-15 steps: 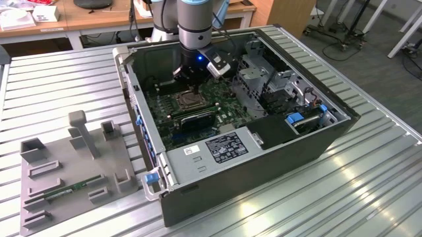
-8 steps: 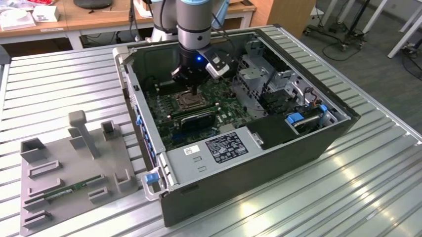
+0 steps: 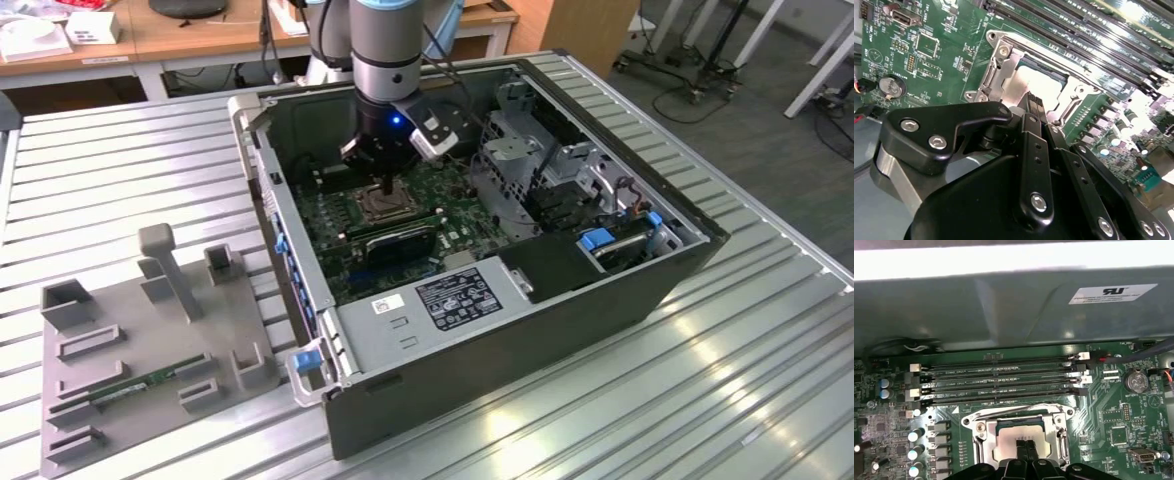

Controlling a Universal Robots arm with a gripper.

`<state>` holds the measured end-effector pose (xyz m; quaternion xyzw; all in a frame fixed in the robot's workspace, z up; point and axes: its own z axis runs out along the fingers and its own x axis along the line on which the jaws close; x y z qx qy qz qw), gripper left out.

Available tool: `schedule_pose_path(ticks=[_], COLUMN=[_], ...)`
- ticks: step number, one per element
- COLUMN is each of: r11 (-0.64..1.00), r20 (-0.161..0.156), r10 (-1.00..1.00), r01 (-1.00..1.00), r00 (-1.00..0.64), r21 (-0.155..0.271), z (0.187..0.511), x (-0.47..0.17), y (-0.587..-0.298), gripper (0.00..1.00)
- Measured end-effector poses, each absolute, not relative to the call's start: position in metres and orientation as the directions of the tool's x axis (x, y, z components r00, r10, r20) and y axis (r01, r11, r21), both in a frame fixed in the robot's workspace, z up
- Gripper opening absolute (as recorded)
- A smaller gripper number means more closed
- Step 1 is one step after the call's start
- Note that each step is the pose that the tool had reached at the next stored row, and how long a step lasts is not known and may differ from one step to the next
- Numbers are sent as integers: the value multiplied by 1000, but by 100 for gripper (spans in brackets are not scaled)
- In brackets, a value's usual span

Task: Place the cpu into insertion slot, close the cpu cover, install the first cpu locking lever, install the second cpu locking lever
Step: 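Install the first cpu locking lever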

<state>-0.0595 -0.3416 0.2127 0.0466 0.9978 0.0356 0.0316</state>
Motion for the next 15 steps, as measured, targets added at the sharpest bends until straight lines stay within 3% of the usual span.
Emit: schedule_pose_path(ticks=[15], r11=[993], r20=[-53], r10=[95], r01=[91], r00=[-994], r21=[73], z=[216], x=[-59], y=[-342], gripper=[11])
